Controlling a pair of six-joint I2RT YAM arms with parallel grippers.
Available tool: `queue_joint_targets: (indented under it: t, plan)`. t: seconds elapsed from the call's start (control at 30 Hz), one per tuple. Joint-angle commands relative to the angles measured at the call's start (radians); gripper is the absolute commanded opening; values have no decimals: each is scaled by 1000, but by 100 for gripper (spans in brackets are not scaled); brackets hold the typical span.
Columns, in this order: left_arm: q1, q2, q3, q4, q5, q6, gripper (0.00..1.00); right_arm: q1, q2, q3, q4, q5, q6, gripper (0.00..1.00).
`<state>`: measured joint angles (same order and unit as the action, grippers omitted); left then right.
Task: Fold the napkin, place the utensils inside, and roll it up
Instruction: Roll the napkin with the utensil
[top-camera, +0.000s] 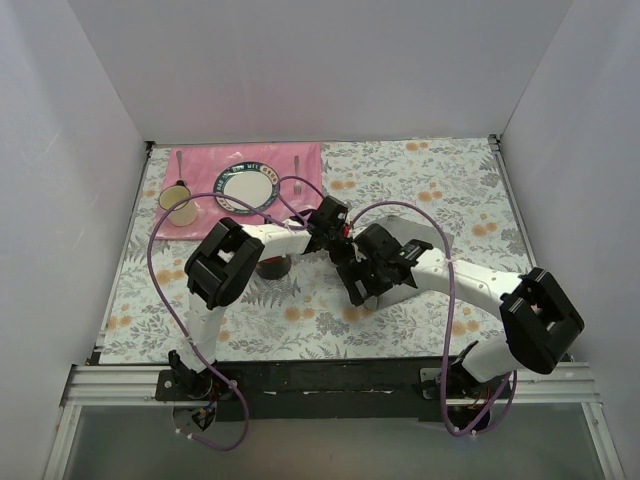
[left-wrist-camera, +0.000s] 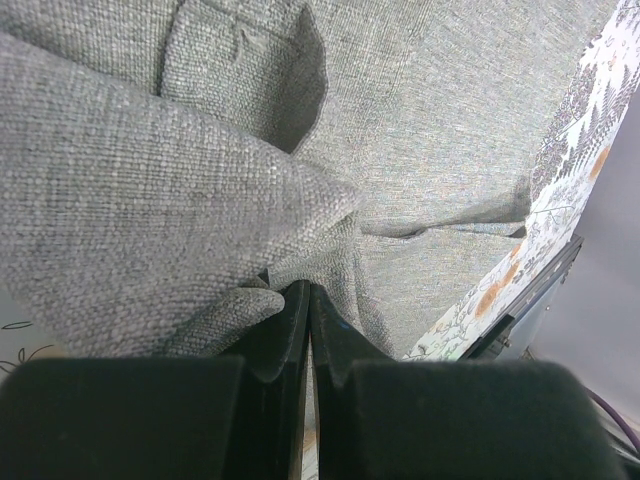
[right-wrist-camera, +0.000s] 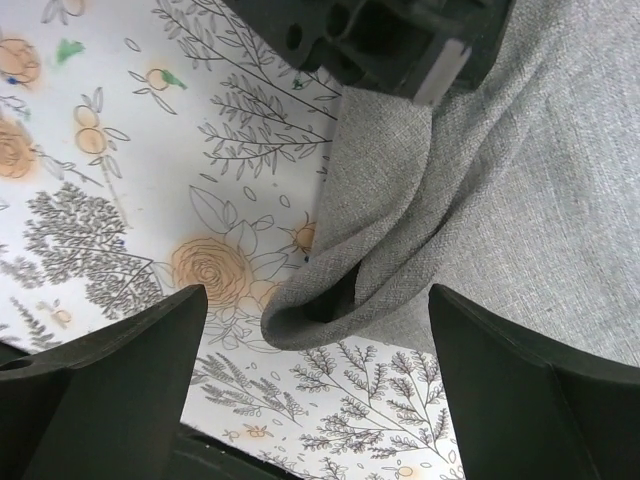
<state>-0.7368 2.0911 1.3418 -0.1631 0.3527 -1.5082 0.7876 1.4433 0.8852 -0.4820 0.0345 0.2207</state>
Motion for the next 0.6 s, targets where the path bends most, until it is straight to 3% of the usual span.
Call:
queue_joint_targets:
  t: [0.0,0.37,0.57]
  plan:
    - [2,60,-10,-96,-70,23,0,53,12,-6,-24,195,57,98]
    - [4,79,22,-116,-69,31,0,52,-24,-12,-122,294,88,71]
    - [4,92,39,-127,-66,36,0,23,-47,-22,-133,309,92,63]
